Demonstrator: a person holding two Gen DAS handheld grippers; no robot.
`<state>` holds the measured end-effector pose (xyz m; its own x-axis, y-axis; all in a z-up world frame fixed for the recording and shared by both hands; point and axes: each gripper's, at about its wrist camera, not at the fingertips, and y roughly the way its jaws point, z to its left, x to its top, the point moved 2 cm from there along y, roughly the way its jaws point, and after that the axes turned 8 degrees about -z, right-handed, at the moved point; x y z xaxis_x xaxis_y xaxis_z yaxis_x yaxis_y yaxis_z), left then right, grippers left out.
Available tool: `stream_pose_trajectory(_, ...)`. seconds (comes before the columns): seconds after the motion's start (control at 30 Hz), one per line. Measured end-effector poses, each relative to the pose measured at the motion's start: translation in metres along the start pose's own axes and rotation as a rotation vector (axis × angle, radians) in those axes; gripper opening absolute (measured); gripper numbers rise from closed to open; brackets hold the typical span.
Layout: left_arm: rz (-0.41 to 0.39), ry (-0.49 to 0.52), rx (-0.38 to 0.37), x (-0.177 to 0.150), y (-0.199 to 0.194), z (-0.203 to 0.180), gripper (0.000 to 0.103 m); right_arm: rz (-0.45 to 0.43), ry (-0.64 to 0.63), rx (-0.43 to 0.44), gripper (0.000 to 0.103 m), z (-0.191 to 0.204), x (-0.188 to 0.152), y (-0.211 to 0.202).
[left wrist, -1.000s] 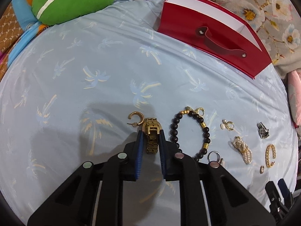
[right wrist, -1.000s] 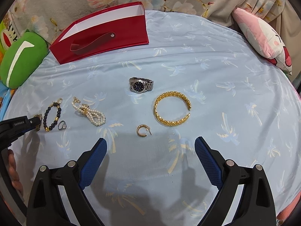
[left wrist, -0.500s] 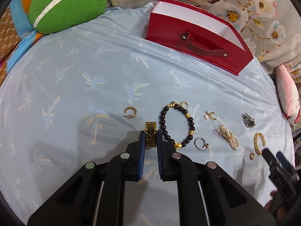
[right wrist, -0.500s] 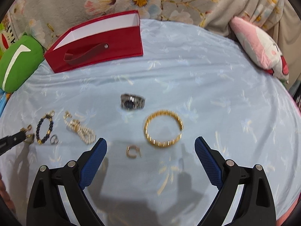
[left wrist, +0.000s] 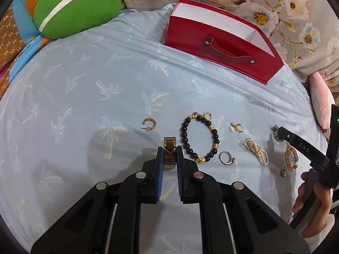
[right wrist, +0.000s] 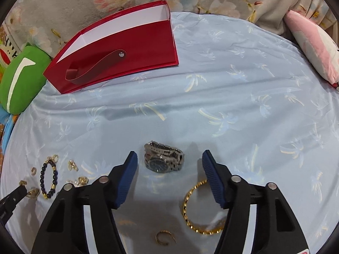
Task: Organize jewelry
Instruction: 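Lift the gold watch with the left tool while the right tool grasps the silver watch, then lower both watches into the red box and open both tools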
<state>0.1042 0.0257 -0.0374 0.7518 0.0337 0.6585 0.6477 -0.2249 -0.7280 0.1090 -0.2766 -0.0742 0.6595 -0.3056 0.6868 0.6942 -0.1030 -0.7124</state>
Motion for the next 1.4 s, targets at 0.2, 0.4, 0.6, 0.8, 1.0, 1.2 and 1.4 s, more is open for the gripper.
stream_pose_trajectory(0.2,0.01,-0.003,-0.003,-0.001,0.004,0.0,0.011,0.023,-0.01,0.017,0.038,0.002,-0.003,0.008)
stream_pose_trajectory(0.4,0.015,0.0,-0.006,-0.002,0.005,0.0,0.011,0.023,-0.021,0.032,0.021,0.005,-0.005,0.004)
stream_pose_trajectory(0.6,-0.007,0.011,-0.013,-0.001,-0.003,-0.004,0.011,0.016,-0.024,0.052,0.02,0.011,-0.012,-0.009)
stream_pose_trajectory(0.8,-0.046,0.024,-0.033,0.005,-0.021,-0.008,0.011,-0.022,-0.025,0.089,0.019,0.022,-0.013,-0.038)
stream_pose_trajectory(1.0,-0.112,0.037,-0.064,0.02,-0.048,-0.013,0.011,-0.086,-0.039,0.129,0.019,0.033,-0.002,-0.075)
stream_pose_trajectory(1.2,-0.187,0.068,-0.086,0.047,-0.071,-0.021,0.011,-0.157,-0.072,0.176,0.019,0.049,0.024,-0.104)
stream_pose_trajectory(1.4,-0.269,0.102,-0.125,0.102,-0.079,-0.036,0.011,-0.214,-0.103,0.225,0.019,0.066,0.071,-0.107)
